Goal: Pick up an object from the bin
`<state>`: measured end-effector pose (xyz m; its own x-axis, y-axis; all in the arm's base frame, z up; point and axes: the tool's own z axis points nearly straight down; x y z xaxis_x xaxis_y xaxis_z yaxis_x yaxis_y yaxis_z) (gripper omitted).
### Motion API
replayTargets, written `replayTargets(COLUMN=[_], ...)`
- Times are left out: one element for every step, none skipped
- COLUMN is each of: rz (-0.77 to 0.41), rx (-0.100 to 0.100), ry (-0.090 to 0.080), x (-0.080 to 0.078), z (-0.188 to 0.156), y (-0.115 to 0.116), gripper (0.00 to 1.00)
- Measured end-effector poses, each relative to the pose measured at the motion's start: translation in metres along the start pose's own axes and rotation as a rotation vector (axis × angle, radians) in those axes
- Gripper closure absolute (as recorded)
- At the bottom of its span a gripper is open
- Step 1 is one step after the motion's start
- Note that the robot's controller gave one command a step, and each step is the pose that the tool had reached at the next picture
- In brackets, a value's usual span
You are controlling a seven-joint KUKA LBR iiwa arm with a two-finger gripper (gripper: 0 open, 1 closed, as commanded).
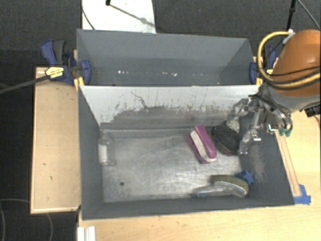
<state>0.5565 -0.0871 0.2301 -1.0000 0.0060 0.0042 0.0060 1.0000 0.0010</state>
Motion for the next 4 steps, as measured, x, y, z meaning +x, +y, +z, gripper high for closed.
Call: replayTargets(rz=[-0.078,-0.095,-0.105,-0.068], rx=[0.007,0.004,0.001,0.007], ry=[-0.034,-0.010,-0.005,-0.027], x=[0.051,0.071,0.076,0.070], z=[0.114,0.105,0.110,0.131], y=[-0.011,-0.069,-0.061,-0.056], gripper=[0.00,0.00,0.00,0.00])
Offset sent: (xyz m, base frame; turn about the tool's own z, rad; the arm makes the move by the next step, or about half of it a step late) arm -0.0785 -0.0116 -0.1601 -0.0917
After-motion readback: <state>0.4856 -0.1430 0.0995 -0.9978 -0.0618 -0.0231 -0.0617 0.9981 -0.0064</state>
